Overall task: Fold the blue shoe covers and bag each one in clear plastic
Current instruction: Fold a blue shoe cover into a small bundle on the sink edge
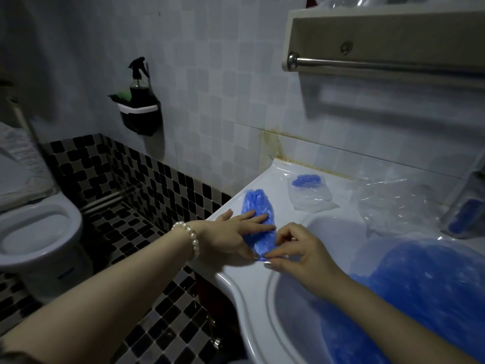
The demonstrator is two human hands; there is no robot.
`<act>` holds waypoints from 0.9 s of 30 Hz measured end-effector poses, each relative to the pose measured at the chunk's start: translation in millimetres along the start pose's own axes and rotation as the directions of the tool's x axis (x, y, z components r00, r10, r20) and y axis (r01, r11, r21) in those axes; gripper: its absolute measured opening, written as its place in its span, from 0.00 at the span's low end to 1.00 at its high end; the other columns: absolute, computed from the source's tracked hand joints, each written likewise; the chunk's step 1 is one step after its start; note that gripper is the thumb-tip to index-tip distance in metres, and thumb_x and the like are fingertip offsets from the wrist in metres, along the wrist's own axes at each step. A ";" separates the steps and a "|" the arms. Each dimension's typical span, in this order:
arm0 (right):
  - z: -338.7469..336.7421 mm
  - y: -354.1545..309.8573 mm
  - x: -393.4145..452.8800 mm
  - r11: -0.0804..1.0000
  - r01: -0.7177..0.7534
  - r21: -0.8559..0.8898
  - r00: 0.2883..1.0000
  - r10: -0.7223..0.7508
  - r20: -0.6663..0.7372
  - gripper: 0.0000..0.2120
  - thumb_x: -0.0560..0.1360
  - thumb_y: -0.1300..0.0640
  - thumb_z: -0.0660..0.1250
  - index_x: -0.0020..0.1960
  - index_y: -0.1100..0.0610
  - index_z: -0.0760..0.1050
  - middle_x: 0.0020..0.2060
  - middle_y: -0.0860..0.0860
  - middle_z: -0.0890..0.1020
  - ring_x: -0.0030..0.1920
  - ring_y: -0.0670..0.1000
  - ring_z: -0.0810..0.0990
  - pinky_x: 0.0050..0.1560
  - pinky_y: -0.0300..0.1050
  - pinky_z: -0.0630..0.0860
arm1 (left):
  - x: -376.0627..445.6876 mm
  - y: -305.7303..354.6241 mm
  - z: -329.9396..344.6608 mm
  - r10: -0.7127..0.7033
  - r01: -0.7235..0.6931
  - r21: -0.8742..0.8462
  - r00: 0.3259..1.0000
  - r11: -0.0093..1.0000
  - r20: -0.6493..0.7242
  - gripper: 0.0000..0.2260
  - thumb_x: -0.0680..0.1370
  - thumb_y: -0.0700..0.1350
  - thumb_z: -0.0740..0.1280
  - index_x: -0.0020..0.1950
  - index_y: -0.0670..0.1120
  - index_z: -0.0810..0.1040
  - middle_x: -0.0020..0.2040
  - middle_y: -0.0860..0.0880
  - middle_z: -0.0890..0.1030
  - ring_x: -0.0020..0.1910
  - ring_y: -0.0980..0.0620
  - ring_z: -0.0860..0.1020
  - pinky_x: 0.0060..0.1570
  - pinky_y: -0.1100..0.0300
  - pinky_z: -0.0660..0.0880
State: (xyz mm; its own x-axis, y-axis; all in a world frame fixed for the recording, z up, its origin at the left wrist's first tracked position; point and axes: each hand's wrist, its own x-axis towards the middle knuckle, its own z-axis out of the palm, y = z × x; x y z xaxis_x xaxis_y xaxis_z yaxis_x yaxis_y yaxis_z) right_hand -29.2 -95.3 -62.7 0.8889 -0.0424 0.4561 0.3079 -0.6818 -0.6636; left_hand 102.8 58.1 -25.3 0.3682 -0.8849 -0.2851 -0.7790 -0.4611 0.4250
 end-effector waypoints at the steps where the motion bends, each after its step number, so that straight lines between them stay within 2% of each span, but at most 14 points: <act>1: 1.7 0.3 1.1 0.998 0.009 -0.056 0.999 -0.011 -0.033 0.06 0.65 0.51 0.73 0.40 0.53 0.84 0.39 0.43 0.73 0.44 0.42 0.72 0.47 0.29 0.68 | 0.3 -0.4 -0.4 0.001 -0.001 -0.005 1.000 1.000 0.003 0.31 0.77 0.50 0.66 0.75 0.63 0.54 0.77 0.61 0.46 0.75 0.61 0.39 0.71 0.50 0.32; 4: 14.6 -6.2 3.4 0.978 -0.043 -0.204 0.992 0.017 -0.128 0.10 0.69 0.50 0.65 0.37 0.56 0.81 0.39 0.40 0.69 0.45 0.44 0.69 0.48 0.31 0.65 | -1.2 3.8 -3.4 -0.005 0.005 -0.113 1.000 0.994 0.001 0.27 0.78 0.47 0.63 0.75 0.61 0.58 0.77 0.62 0.49 0.75 0.62 0.41 0.71 0.50 0.32; 6: 19.1 -13.1 5.9 0.939 -0.201 -0.279 0.978 0.176 -0.111 0.10 0.73 0.50 0.62 0.35 0.50 0.76 0.42 0.42 0.70 0.49 0.49 0.68 0.50 0.40 0.63 | -1.4 7.8 -4.4 -0.018 0.018 -0.180 1.000 0.983 0.000 0.24 0.80 0.46 0.60 0.74 0.59 0.60 0.76 0.62 0.50 0.75 0.62 0.42 0.72 0.49 0.33; 8: 18.8 -20.1 10.5 0.855 -0.360 -0.374 0.927 0.374 -0.039 0.13 0.78 0.52 0.60 0.35 0.44 0.69 0.50 0.47 0.73 0.56 0.51 0.67 0.53 0.43 0.61 | -1.0 9.5 -2.0 -0.022 0.020 -0.106 1.000 0.994 -0.013 0.24 0.80 0.48 0.60 0.74 0.61 0.58 0.76 0.63 0.49 0.75 0.62 0.42 0.72 0.50 0.33; 11: 17.7 -24.3 14.0 0.820 -0.399 -0.411 0.904 0.426 -0.029 0.16 0.79 0.51 0.58 0.32 0.45 0.66 0.54 0.49 0.73 0.59 0.52 0.66 0.52 0.43 0.60 | 0.1 6.0 2.2 -0.017 0.017 0.013 0.999 1.000 -0.034 0.25 0.81 0.49 0.60 0.74 0.63 0.55 0.76 0.64 0.47 0.75 0.62 0.40 0.72 0.50 0.34; 13: 16.9 -23.6 14.6 0.841 -0.399 -0.364 0.909 0.415 -0.039 0.18 0.78 0.51 0.61 0.29 0.46 0.66 0.49 0.48 0.75 0.56 0.51 0.70 0.51 0.44 0.61 | 0.9 3.8 3.5 -0.008 0.012 0.071 0.999 0.997 -0.045 0.25 0.81 0.50 0.60 0.74 0.64 0.53 0.76 0.64 0.46 0.75 0.61 0.40 0.72 0.49 0.35; 15: 14.7 -18.6 12.0 0.914 -0.370 -0.167 0.929 0.361 -0.083 0.14 0.73 0.53 0.68 0.31 0.45 0.69 0.41 0.46 0.76 0.47 0.49 0.74 0.51 0.47 0.68 | 0.4 2.4 3.2 0.002 0.001 0.073 0.999 0.997 -0.042 0.26 0.80 0.52 0.60 0.75 0.64 0.53 0.76 0.64 0.45 0.75 0.61 0.39 0.72 0.49 0.34; 16: 12.6 -13.2 8.6 0.949 -0.309 -0.065 0.946 0.299 -0.124 0.12 0.70 0.54 0.71 0.33 0.43 0.71 0.39 0.45 0.75 0.42 0.47 0.75 0.49 0.46 0.71 | 0.4 2.0 3.3 0.007 -0.004 0.072 0.999 0.997 -0.044 0.26 0.80 0.52 0.60 0.75 0.64 0.52 0.76 0.64 0.45 0.75 0.61 0.39 0.72 0.49 0.34; 18: 7.8 -5.7 2.5 0.992 -0.125 0.027 0.979 0.128 -0.160 0.06 0.66 0.55 0.72 0.37 0.44 0.76 0.39 0.44 0.73 0.40 0.43 0.75 0.45 0.36 0.72 | 0.1 1.9 3.6 0.011 -0.006 0.083 0.998 0.997 -0.056 0.26 0.80 0.53 0.60 0.74 0.64 0.53 0.76 0.64 0.45 0.75 0.61 0.40 0.72 0.49 0.35; 20: 3.4 1.0 -0.5 0.999 0.025 -0.034 0.989 -0.029 -0.146 0.01 0.67 0.55 0.71 0.39 0.51 0.81 0.40 0.47 0.73 0.43 0.43 0.73 0.45 0.30 0.69 | 0.3 1.6 3.6 0.012 -0.007 0.085 0.998 0.996 -0.064 0.26 0.80 0.53 0.60 0.74 0.64 0.53 0.76 0.64 0.46 0.75 0.61 0.40 0.72 0.49 0.36; 23: 1.1 6.7 -1.8 0.944 0.216 -0.251 0.967 -0.243 -0.081 0.05 0.69 0.56 0.67 0.40 0.54 0.82 0.40 0.50 0.75 0.44 0.47 0.72 0.46 0.36 0.70 | 0.8 0.9 4.3 0.014 -0.008 0.080 0.998 0.997 -0.067 0.26 0.80 0.53 0.61 0.74 0.64 0.53 0.76 0.64 0.46 0.75 0.61 0.40 0.72 0.50 0.36; 25: 3.4 7.5 -1.2 0.948 0.209 -0.238 0.971 -0.231 -0.067 0.06 0.68 0.53 0.69 0.41 0.53 0.82 0.41 0.49 0.75 0.44 0.46 0.72 0.46 0.39 0.71 | 0.9 0.1 4.4 0.014 -0.008 0.081 0.997 0.997 -0.071 0.26 0.80 0.53 0.61 0.74 0.64 0.53 0.76 0.64 0.46 0.75 0.61 0.40 0.72 0.50 0.35; 27: 4.9 4.6 0.8 0.994 0.053 -0.093 0.996 -0.060 -0.072 0.07 0.65 0.48 0.72 0.41 0.50 0.81 0.42 0.44 0.73 0.47 0.44 0.72 0.48 0.39 0.73 | 1.0 0.1 4.1 0.013 -0.008 0.076 0.998 0.997 -0.065 0.26 0.80 0.53 0.61 0.75 0.63 0.53 0.76 0.64 0.46 0.75 0.62 0.40 0.71 0.51 0.35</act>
State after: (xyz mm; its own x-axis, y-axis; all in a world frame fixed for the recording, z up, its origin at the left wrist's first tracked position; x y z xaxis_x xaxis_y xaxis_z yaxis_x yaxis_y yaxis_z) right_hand -25.4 -94.9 -68.4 0.8423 -0.0535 0.5364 0.3221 -0.7479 -0.5804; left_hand 101.0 57.4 -29.0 0.3903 -0.8934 -0.2226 -0.8182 -0.4474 0.3610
